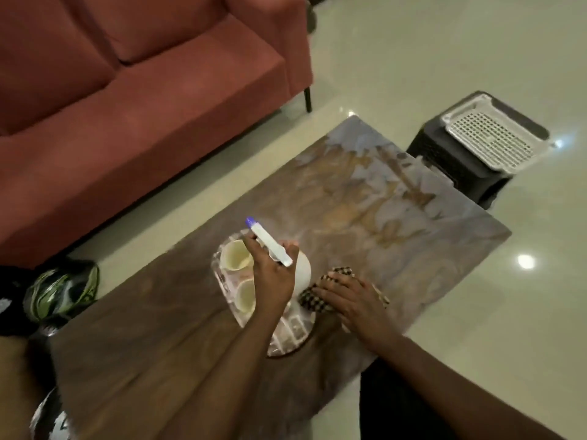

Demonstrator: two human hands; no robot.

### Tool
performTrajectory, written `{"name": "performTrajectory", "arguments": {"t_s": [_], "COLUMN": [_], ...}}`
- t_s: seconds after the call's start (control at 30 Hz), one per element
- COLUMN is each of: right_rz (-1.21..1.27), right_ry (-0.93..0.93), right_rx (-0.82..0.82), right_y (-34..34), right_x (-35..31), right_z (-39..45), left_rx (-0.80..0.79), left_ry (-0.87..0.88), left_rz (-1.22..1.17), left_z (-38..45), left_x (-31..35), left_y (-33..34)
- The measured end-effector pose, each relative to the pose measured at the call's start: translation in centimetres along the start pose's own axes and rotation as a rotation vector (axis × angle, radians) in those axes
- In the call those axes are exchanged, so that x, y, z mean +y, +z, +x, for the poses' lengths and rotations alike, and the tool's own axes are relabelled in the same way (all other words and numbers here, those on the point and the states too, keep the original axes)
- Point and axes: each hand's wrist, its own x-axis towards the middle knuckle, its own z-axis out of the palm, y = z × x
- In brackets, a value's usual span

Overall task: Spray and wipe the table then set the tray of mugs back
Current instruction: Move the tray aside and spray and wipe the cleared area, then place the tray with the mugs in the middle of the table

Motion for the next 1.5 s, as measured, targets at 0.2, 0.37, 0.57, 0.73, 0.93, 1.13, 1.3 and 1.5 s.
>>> {"name": "performTrajectory", "arguments": {"t_s": [0.2, 0.37, 0.57, 0.73, 0.93, 1.13, 1.3, 1.5], "right_rz": [-0.045, -0.111, -0.074, -0.097, -0.068, -0.007, 0.071, 0.358], "right_ry": [0.286, 0.293, 0.297, 0.337, 0.369, 0.255, 0.121, 0.227], "right_rx": [-0.126, -0.186, -0.247, -0.344, -0.233, 0.056, 0.161, -0.019], "right_y": [-2.9, -1.9, -0.5, 1.0, 1.1, 1.4, 2.9, 6.5], "right_x": [18.4, 27.7, 31.4, 31.7, 29.2, 23.7, 18.3, 8.8], "right_z": [-1.4, -1.2, -1.4, -1.8, -0.1, 2.5, 4.9, 7.9], "left_rx": [-0.120, -0.181, -0.174, -0.193, -0.207, -0.208, -0.117, -0.073], "left_ry": [-0.062, -0.020, -0.099, -0.031, -0.061, -0.092, -0.180, -0.374], "left_rz": [0.061, 0.143, 0.079, 0.124, 0.159, 0.029, -0.045, -0.241], "left_z": [6.2, 9.3, 10.5, 11.3, 11.2, 10.6, 9.1, 6.3], "left_x": [3.1, 4.0, 2.9, 2.5, 1.4, -0.1, -2.5, -7.3], "left_y": [18.5, 28.4, 32.2, 32.3, 31.0, 26.2, 17.7, 2.7]}}
